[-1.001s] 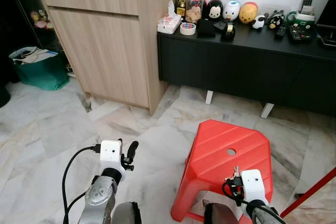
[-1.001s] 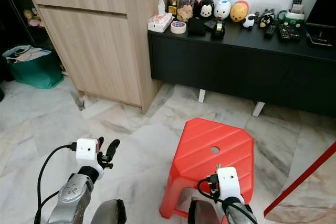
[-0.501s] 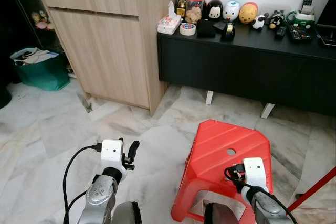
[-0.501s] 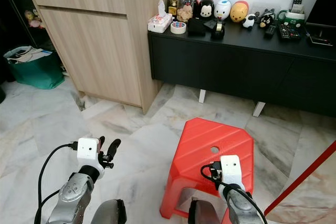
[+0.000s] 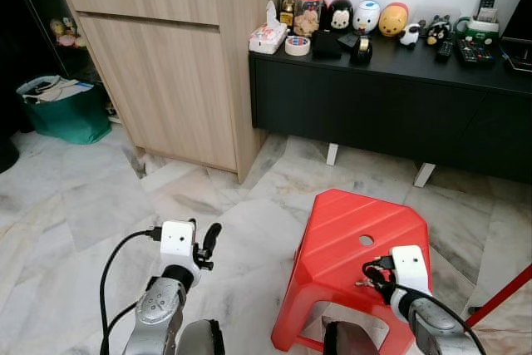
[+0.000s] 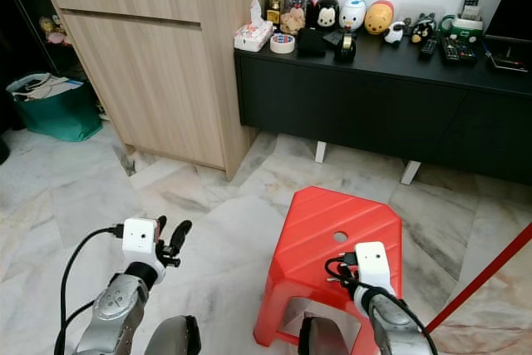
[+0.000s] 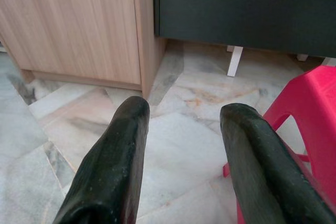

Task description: Hang keys on a hook

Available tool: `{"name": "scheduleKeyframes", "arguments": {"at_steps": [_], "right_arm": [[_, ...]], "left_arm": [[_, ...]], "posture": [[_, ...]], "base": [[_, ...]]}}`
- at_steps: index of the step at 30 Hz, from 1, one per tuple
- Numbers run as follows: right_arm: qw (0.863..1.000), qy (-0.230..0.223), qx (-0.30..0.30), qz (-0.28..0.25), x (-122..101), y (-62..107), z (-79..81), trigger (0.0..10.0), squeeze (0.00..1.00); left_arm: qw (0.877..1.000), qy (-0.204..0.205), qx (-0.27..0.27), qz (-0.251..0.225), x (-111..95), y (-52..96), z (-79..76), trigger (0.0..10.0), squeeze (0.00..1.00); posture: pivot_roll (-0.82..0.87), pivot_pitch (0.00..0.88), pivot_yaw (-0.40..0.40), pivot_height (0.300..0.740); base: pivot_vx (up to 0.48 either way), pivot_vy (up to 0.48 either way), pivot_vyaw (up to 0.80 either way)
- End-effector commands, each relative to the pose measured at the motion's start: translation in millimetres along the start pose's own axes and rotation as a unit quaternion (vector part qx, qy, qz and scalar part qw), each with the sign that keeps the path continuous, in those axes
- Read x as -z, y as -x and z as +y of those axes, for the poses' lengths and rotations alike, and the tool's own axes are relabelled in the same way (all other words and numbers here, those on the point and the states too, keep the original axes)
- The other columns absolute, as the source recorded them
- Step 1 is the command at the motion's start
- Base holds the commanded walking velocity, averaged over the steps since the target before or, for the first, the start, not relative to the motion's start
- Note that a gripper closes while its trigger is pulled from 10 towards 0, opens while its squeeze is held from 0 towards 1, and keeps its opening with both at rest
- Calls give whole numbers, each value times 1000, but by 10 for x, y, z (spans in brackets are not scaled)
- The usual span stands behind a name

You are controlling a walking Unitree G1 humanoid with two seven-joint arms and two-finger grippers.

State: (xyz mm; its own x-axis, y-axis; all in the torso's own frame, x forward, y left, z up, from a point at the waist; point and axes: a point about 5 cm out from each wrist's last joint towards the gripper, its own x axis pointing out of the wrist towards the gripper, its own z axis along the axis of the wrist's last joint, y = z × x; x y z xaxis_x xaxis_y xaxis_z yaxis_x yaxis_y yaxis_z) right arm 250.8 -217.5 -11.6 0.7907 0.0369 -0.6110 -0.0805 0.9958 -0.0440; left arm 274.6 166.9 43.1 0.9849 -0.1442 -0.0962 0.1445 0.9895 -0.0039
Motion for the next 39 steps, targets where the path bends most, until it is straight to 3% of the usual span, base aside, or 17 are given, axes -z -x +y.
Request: {"name": "scheduleKeyframes", "arguments": {"at_steps": [1, 5, 6, 7, 8, 11, 12, 23, 33, 39], "right_arm": [[1000, 5, -3, 10, -11, -7, -18, 10000, 0], [1000, 11, -2, 22, -1, -1, -47, 10000, 0], [1000, 11, -6, 25, 4, -1, -49, 7529, 0], [1000, 11, -9, 27, 7, -1, -49, 7529, 0], [1000, 11, -9, 27, 8, 0, -53, 0, 0], [999, 12, -10, 30, 12, 1, -58, 0, 0], [999, 14, -13, 36, 20, 0, -60, 10000, 0], [999, 16, -23, 43, 19, -15, -32, 10000, 0], [1000, 2, -19, -21, -179, -28, -42, 10000, 0], [999, 12, -33, 2, -116, -36, 4, 10000, 0]], "left_arm": [[1000, -6, 1, 11, 34, 9, 24, 10000, 0], [1000, -8, 2, 12, 36, 8, 29, 10000, 0], [1000, -9, 3, 12, 35, 7, 26, 10000, 0], [1000, -9, 4, 12, 35, 6, 25, 10000, 0], [1000, -10, 4, 12, 34, 4, 23, 10000, 0], [1000, -10, 6, 13, 35, 1, 17, 10000, 0], [1000, -10, 7, 13, 35, -1, 16, 10000, 0], [1000, -13, 8, 13, 37, 0, 11, 10000, 0], [1000, -14, 7, 7, 23, -2, 14, 10000, 0], [1000, -14, 8, 9, 27, -3, 9, 10000, 0]], "posture": [[18, 0, 7, 590], [19, 0, 8, 590], [18, 0, 9, 590], [18, 0, 9, 590], [18, 0, 9, 590], [19, 0, 9, 590], [19, 0, 9, 590], [23, 0, 7, 590], [21, 0, 7, 590], [23, 0, 5, 590]], "base": [[0, 0, 0], [0, 0, 0], [0, 0, 0], [0, 0, 0], [0, 0, 0], [0, 0, 0], [0, 0, 0], [0, 0, 0], [0, 0, 0], [0, 0, 0]]}}
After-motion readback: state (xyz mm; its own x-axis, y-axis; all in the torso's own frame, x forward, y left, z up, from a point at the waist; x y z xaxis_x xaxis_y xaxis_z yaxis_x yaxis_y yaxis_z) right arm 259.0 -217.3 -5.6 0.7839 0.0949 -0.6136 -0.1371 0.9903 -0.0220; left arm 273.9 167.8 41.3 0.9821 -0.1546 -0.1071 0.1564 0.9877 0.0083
